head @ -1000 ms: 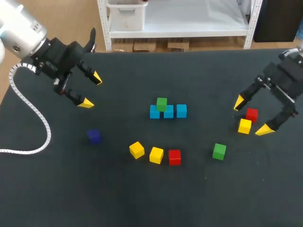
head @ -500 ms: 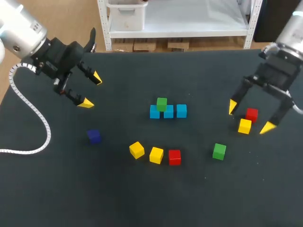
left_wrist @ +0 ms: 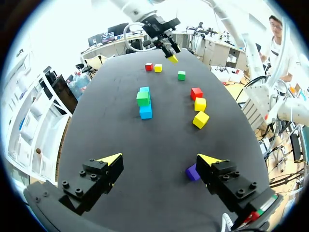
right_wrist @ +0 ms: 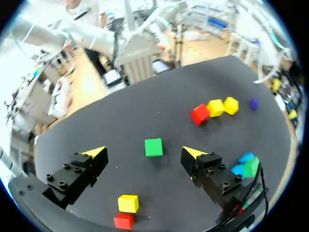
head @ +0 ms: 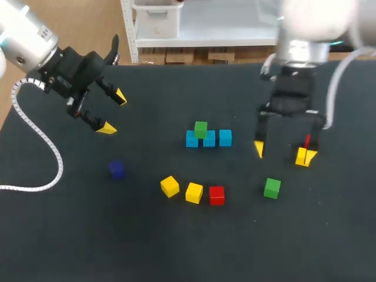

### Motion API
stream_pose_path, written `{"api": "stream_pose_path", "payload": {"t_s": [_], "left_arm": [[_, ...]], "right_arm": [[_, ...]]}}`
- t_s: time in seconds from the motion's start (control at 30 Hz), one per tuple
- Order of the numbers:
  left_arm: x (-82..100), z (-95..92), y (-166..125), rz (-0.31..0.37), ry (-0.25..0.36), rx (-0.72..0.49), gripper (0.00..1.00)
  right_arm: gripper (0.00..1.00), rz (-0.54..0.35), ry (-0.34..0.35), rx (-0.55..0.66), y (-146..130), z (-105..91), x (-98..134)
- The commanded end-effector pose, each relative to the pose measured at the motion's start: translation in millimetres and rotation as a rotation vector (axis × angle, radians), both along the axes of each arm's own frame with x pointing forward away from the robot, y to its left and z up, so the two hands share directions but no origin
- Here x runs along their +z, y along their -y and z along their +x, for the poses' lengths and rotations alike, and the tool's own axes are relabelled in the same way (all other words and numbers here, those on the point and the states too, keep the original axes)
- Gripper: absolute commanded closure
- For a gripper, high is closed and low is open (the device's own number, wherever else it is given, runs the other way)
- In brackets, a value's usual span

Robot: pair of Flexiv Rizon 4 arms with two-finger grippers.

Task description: Place the blue cubes, place green cubes on the blue cubes, place the yellow cubes on the green cubes, then place the red cubes on the yellow cubes, and place purple cube on the red cubes.

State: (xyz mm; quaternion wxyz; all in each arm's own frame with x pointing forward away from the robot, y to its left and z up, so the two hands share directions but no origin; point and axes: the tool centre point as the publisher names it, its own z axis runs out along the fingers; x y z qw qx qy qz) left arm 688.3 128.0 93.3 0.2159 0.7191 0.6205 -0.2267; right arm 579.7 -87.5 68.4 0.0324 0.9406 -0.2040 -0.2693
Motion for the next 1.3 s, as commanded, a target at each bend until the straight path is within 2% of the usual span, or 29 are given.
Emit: {"api": "stream_pose_path", "payload": {"t_s": [0.03, 0.2, 0.43, 0.77, 0.97, 1.3], "left_arm": [[-0.6, 1.4, -0.6, -0.002, 0.000, -0.004, 0.00], [-0.6, 1.4, -0.6, -0.002, 0.000, -0.004, 0.00], [-0.6, 1.4, -0.6, -0.002, 0.000, -0.004, 0.00], [-0.6, 1.4, -0.6, -0.002, 0.000, -0.004, 0.00], [-0.6, 1.4, -0.6, -0.002, 0.000, -0.004, 0.00], [-0.6, 1.4, -0.6, -0.002, 0.000, -0.004, 0.00]], "right_arm": [[0.00, -0.176, 0.089, 0.174, -6.3, -6.0, -14.2], [0.00, -0.121, 0.122, 0.138, 0.2, -6.1, -22.5], [0.00, 0.014, 0.132, 0.068, 11.4, -4.7, -34.4], [0.00, 0.126, 0.168, 0.068, 9.5, -4.3, -38.8], [0.00, 0.139, 0.177, 0.060, 6.3, -3.7, -44.2], [0.00, 0.128, 0.149, 0.071, -3.2, -6.8, -58.2]]}}
